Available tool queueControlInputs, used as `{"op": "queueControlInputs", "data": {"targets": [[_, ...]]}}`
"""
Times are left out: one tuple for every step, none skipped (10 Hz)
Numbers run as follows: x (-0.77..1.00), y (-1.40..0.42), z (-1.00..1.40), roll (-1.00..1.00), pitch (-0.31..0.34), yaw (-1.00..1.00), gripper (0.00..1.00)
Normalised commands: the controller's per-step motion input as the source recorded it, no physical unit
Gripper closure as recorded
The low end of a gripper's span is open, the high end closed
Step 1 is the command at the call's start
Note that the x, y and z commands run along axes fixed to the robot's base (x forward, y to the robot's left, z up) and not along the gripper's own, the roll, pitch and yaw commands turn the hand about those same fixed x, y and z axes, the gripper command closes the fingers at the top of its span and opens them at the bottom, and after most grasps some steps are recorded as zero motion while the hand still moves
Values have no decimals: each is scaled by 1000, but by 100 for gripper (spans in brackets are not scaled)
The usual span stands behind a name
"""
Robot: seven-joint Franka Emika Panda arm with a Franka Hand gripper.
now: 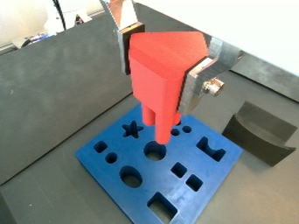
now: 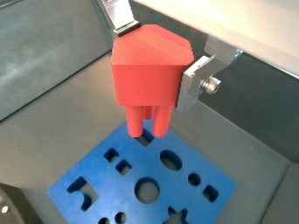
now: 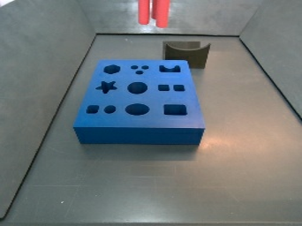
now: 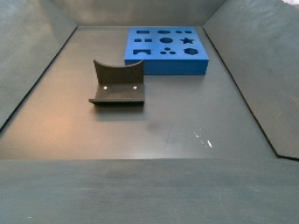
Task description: Insert the 3 prong object.
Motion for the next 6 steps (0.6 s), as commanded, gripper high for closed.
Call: {"op": "queueControlInputs", "data": {"targets": [[-194, 740, -369, 0, 0, -249, 100], [-229, 789, -346, 0, 0, -189, 100], [-229, 797, -351, 0, 0, -177, 100], [-206, 789, -351, -64, 0, -129, 100], [-206, 789, -363, -94, 0, -109, 100], [-203, 800, -363, -149, 0, -57, 100]]}}
